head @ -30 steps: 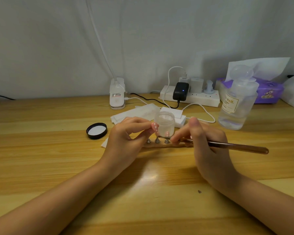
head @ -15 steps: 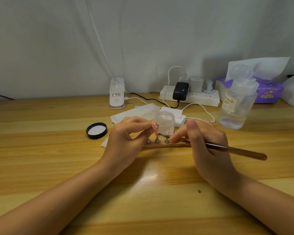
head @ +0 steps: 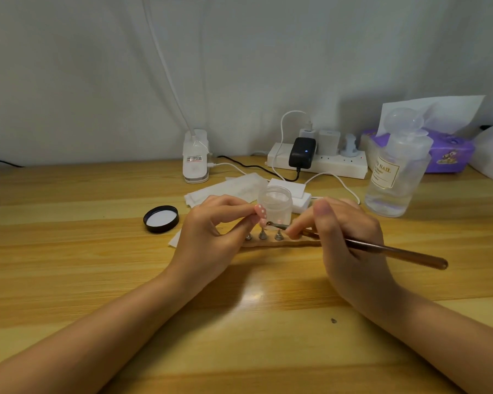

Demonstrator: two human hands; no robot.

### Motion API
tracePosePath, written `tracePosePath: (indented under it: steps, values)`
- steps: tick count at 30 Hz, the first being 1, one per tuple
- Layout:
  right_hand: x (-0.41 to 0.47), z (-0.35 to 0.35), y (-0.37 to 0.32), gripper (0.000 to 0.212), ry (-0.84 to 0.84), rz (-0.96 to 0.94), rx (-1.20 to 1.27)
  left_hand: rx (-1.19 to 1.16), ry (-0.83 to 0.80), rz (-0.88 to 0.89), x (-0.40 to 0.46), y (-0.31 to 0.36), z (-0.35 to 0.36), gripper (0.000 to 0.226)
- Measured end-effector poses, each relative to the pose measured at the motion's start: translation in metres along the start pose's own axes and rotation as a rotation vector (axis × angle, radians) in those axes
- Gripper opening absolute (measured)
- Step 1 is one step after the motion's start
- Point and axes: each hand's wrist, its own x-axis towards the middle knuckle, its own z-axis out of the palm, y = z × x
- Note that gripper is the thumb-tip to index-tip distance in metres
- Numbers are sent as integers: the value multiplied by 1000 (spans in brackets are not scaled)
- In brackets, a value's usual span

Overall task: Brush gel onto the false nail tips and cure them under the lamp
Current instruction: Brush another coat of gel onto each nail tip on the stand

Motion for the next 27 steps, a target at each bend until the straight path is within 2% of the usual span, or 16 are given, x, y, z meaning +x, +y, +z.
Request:
tracePosePath:
  steps: [9, 12, 16, 18, 22, 27]
  values:
    - [2, 6, 2, 44, -68, -53, -52, 23, 14, 0, -1, -1, -1, 24]
    - [2, 2, 2, 51, -31, -25, -18, 6, 6, -1, -1, 1, -1, 18]
    - [2, 0, 1, 45, 9, 2, 0, 2, 4, 1, -1, 2, -1, 18]
    - [3, 1, 0, 40, -17, -33, -15, 6, 6, 1, -1, 2, -1, 20]
    - [3, 4, 2, 45, -73, -58, -56, 4, 18, -5, -1, 1, -1, 22]
    - [2, -2, 4, 45, -10, -15, -15, -5, 7, -11, -1, 1, -1, 21]
